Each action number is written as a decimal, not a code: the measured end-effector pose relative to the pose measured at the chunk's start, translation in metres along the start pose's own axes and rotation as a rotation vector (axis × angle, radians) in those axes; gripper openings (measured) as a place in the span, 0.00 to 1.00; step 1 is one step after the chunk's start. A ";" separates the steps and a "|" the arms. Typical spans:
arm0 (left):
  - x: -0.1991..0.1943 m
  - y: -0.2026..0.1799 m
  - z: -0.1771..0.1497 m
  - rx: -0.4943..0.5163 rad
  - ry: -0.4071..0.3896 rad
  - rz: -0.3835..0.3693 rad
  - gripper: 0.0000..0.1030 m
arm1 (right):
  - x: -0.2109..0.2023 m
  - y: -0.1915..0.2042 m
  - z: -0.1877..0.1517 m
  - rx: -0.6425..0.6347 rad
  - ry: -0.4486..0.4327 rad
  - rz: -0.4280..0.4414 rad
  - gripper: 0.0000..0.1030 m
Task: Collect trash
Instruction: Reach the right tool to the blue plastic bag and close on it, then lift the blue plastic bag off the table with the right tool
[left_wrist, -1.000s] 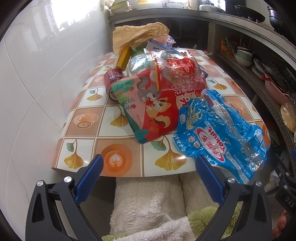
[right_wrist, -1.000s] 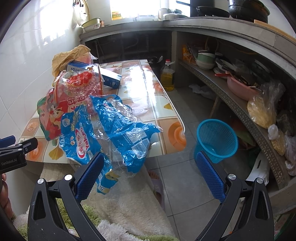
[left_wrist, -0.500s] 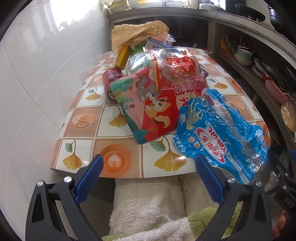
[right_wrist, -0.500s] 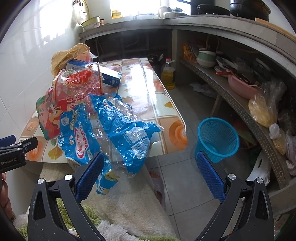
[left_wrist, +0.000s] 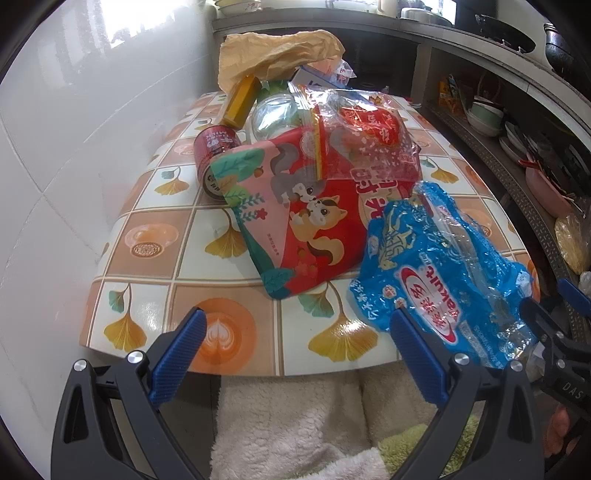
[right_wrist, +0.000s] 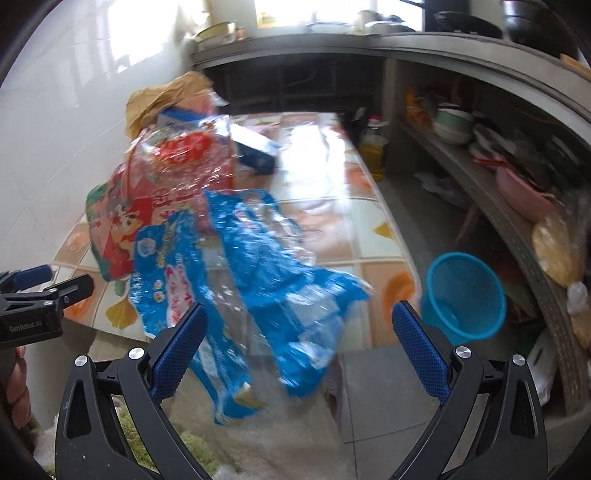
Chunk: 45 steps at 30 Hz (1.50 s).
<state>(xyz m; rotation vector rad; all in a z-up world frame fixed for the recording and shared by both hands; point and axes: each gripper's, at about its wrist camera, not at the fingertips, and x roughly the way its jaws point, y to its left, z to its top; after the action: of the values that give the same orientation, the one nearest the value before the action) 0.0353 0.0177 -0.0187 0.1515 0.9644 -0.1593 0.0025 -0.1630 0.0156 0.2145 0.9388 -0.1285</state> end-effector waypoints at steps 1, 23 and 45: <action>0.003 0.001 0.001 0.005 -0.001 -0.007 0.95 | 0.007 0.002 0.004 -0.003 0.019 0.029 0.93; 0.035 0.023 0.011 -0.001 -0.094 -0.270 0.94 | 0.062 0.055 0.007 -0.150 0.171 0.006 0.93; 0.032 0.024 0.012 0.016 -0.118 -0.266 0.94 | 0.060 0.030 0.016 -0.106 0.152 -0.028 0.37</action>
<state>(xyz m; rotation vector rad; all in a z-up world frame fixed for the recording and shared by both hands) 0.0678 0.0365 -0.0376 0.0278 0.8629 -0.4161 0.0559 -0.1382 -0.0199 0.1138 1.0968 -0.0891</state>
